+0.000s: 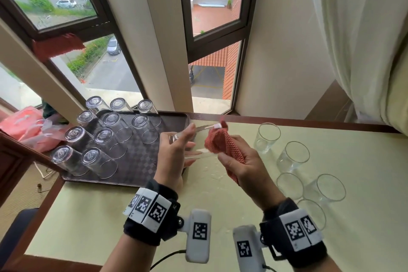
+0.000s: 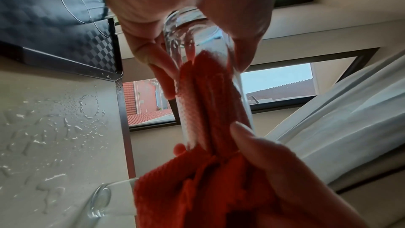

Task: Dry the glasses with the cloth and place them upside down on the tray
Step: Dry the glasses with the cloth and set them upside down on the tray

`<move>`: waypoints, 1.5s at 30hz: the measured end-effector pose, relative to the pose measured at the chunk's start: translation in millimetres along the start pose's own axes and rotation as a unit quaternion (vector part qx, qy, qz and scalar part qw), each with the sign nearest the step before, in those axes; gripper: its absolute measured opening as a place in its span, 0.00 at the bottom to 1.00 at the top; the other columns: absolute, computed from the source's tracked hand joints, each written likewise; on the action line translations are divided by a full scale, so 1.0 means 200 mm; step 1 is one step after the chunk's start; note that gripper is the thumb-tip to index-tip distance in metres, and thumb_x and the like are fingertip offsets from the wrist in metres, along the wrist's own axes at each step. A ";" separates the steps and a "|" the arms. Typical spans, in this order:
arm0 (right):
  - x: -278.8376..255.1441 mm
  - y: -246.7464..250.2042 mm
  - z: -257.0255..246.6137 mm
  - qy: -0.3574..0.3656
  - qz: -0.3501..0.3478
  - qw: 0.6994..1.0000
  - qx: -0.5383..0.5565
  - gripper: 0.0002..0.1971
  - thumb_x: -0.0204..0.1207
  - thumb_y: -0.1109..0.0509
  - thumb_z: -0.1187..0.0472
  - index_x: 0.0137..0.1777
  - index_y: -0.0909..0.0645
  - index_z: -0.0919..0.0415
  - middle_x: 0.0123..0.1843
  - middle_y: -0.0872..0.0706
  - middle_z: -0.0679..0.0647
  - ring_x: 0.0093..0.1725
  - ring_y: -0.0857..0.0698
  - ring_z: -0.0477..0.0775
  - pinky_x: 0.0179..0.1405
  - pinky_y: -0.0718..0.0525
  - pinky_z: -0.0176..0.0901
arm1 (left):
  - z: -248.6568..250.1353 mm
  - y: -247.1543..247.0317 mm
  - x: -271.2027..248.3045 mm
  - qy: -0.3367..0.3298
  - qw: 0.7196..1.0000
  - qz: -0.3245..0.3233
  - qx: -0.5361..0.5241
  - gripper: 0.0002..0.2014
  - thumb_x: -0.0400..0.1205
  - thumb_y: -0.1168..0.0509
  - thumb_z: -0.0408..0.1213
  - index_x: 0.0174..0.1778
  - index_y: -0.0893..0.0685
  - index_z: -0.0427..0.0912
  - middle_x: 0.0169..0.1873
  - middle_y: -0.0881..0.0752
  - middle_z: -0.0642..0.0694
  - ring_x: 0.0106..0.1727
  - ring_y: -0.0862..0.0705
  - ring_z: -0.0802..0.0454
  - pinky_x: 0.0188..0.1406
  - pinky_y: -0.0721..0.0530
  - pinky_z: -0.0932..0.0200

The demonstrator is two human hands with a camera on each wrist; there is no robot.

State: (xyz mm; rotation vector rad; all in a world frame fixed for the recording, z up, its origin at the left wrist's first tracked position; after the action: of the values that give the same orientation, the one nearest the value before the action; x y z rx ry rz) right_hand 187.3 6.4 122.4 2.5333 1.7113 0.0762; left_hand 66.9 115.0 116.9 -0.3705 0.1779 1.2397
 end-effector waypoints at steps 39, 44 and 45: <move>-0.01 0.05 -0.10 0.058 0.087 0.994 0.032 0.09 0.80 0.28 0.67 0.49 0.10 0.52 0.42 0.09 0.52 0.43 0.13 0.51 0.41 0.14 0.38 | -0.02 0.01 -0.03 0.077 0.996 -0.040 -0.032 0.41 0.67 0.25 0.55 0.69 0.21 0.28 0.48 0.13 0.36 0.42 0.11 0.46 0.32 0.12 0.57; -0.07 0.01 -0.09 0.034 -0.080 0.996 0.017 0.22 0.69 0.27 0.64 0.62 0.15 0.45 0.46 0.15 0.59 0.37 0.22 0.49 0.39 0.20 0.43 | 0.01 0.05 0.00 0.057 0.998 -0.016 -0.007 0.39 0.65 0.20 0.53 0.65 0.19 0.31 0.43 0.11 0.38 0.39 0.10 0.46 0.36 0.11 0.54; -0.08 0.00 -0.09 0.031 -0.093 0.995 0.001 0.24 0.67 0.25 0.65 0.62 0.16 0.45 0.47 0.17 0.67 0.35 0.24 0.52 0.38 0.20 0.48 | 0.01 0.05 0.00 0.057 0.998 -0.011 0.001 0.37 0.64 0.20 0.53 0.63 0.18 0.32 0.42 0.11 0.39 0.39 0.10 0.46 0.40 0.11 0.52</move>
State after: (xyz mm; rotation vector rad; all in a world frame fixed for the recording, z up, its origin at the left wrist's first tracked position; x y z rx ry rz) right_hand 179.3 -6.7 140.7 2.3842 1.9621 0.1417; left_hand 56.9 118.2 116.5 -0.4397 0.2723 1.1976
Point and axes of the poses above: each hand's wrist, its own x-axis towards the middle knuckle, its own y-axis out of the back of the hand, z = x × y, the point moved 4 cm from there along x, towards the middle knuckle
